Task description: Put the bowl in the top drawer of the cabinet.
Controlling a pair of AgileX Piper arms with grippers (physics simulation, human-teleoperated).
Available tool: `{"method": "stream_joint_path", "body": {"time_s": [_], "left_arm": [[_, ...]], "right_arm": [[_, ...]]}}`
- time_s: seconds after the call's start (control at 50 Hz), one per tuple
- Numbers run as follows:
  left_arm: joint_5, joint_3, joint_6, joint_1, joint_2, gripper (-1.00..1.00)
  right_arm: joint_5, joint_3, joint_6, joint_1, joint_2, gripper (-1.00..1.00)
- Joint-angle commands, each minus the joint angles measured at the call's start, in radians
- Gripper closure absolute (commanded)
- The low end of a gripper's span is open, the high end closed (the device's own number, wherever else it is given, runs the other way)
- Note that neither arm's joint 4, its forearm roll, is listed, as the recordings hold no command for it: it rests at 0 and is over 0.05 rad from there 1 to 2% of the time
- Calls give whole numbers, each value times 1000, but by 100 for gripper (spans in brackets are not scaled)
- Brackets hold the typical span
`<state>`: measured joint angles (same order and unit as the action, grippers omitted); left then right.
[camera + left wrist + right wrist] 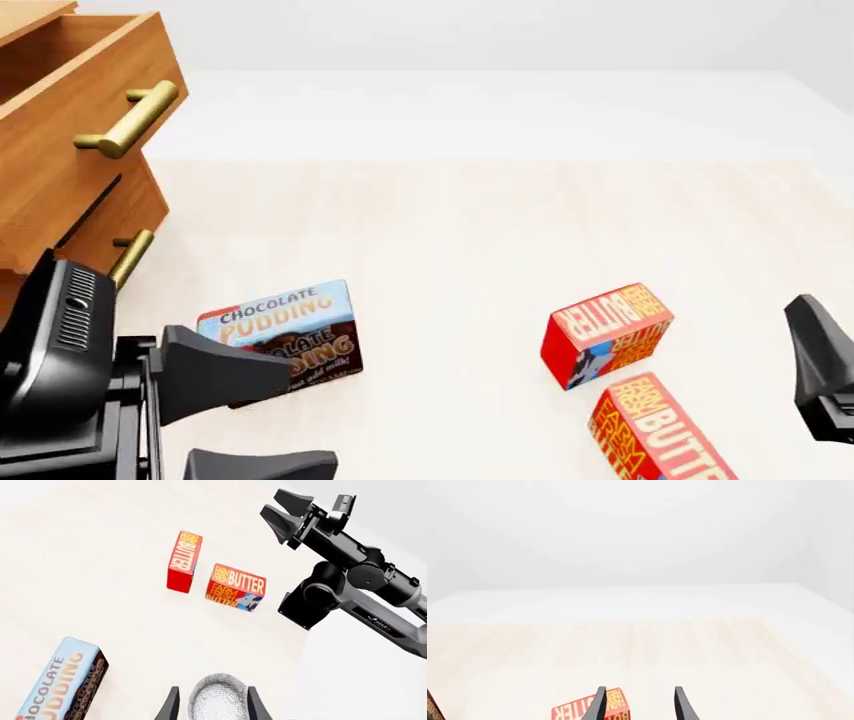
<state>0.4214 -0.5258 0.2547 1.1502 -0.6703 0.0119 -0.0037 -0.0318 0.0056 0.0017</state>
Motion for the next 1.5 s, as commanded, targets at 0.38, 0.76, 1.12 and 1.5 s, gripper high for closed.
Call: {"method": "stream_joint_path", "body": {"time_s": [0.38,0.76,1.12,1.5], "left_arm": [[-112,-11,206,278,-163,-100],[-42,-47,246,335,-209,-100],[26,-65,259,330,-204,-100],[119,-73,228,273,-162,-100]], "right_arm": [[-1,0,-5,1,0,-100],[-1,0,-7,0,0,-100],[-2,0,-7,4,0,-100],[-3,0,-7,5,0,-100]]}}
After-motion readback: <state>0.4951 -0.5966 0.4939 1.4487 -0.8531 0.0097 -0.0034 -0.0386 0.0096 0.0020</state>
